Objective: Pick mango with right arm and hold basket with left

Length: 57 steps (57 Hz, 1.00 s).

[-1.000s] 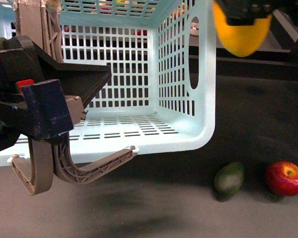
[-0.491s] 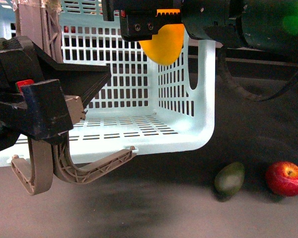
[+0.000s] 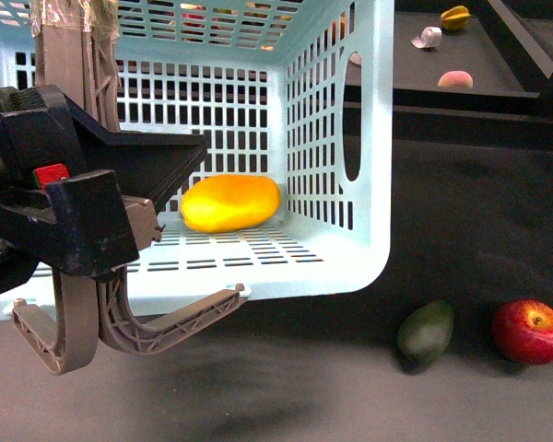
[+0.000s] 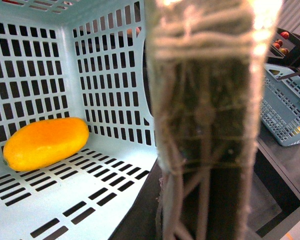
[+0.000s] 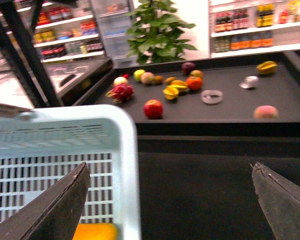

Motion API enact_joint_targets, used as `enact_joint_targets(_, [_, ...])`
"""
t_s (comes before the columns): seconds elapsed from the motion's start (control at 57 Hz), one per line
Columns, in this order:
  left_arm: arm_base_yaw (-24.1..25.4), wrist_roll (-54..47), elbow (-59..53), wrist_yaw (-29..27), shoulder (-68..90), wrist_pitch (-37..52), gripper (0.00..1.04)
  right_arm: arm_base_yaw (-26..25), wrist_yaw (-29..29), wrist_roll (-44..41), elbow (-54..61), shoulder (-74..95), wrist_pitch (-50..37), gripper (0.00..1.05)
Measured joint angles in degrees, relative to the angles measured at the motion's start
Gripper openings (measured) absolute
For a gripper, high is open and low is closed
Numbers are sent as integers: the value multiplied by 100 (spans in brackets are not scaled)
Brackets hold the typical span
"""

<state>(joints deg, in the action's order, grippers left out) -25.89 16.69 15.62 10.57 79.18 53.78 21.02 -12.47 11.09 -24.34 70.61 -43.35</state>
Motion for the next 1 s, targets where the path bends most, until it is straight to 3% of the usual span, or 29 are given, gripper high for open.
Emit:
enact_joint_targets(0.193, [0,9,0,2,0,0,8,-527,-393,227,970,-1805,997,97])
enact_joint_targets(0.368, [0,9,0,26,0,0,8,-503,-1644,402,1589,-3840,2638,97])
enact_joint_targets(0.596, [-2,7,0,15,0,0,8,-470,-1738,422,1626,-4135,2736,97])
enact_joint_targets(0.737, [0,2,0,13,0,0,8,-955,7,-535,1897,-4485,2345,76])
enact_joint_targets(1.0, [0,7,0,15,-2,0,8,-1521,767,-1029,2120,-5049,2677,33])
